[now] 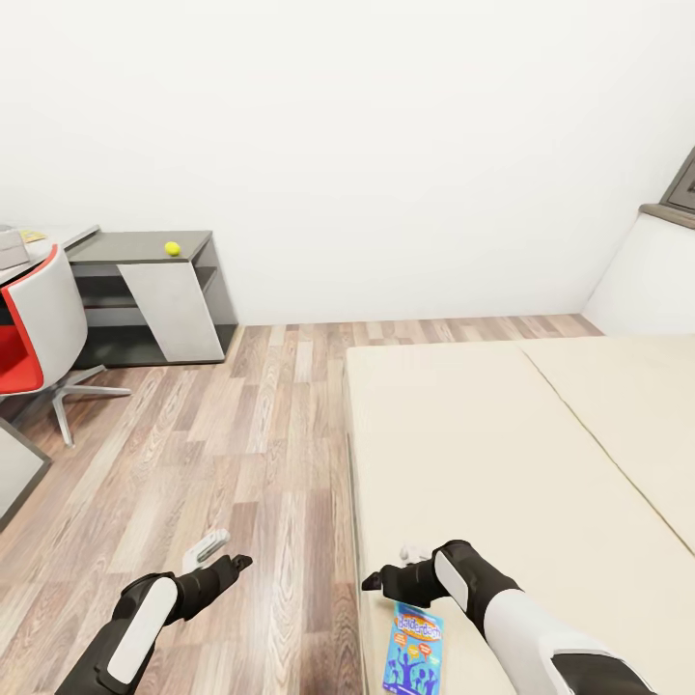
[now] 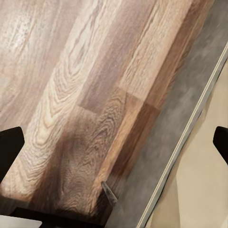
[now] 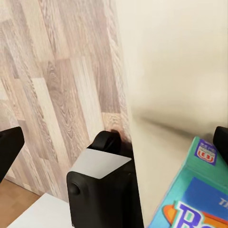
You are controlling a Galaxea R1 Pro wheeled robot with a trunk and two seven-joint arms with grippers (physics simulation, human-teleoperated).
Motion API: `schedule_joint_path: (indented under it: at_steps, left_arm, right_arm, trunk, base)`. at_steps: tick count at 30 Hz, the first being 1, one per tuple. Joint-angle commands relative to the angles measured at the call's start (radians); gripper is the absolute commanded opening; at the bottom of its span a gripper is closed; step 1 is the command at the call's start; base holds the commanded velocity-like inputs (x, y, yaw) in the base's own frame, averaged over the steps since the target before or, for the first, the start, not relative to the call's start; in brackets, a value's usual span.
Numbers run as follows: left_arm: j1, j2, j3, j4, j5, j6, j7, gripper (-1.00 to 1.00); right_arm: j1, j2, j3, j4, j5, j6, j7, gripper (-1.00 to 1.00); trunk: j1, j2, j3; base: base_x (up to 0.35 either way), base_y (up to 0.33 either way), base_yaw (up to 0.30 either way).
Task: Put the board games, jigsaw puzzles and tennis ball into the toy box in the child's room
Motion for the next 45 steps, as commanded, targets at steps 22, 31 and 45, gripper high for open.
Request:
schedule_joint_path:
  at_steps: [22,31,45]
  left_arm:
    - [0.0,0.0,0.0,0.0,0.01,0.004,0.008,1.0]
    - [0.0,0.0,0.0,0.0,0.01,0.003,0.008,1.0]
    - [0.0,0.0,0.0,0.0,0.01,0.003,0.008,1.0]
  right_arm:
    - [0.0,0.0,-0.004,-0.008,-0.004,0.001,-0.004,1.0]
    - [0.0,-0.001,-0.003,-0.01,-0.003,-0.002,-0.005,1.0]
    - [0.0,-0.004,0.0,-0.023,-0.003,-0.005,-0.002,1.0]
  trunk:
    - [0.0,0.0,-0.001]
    - [0.0,0.0,-0.001]
    - [0.0,0.0,-0.001]
  base:
    - [0.0,0.001,0.0]
    - [0.0,0.0,0.0]
    - [0.0,0.042,0.0]
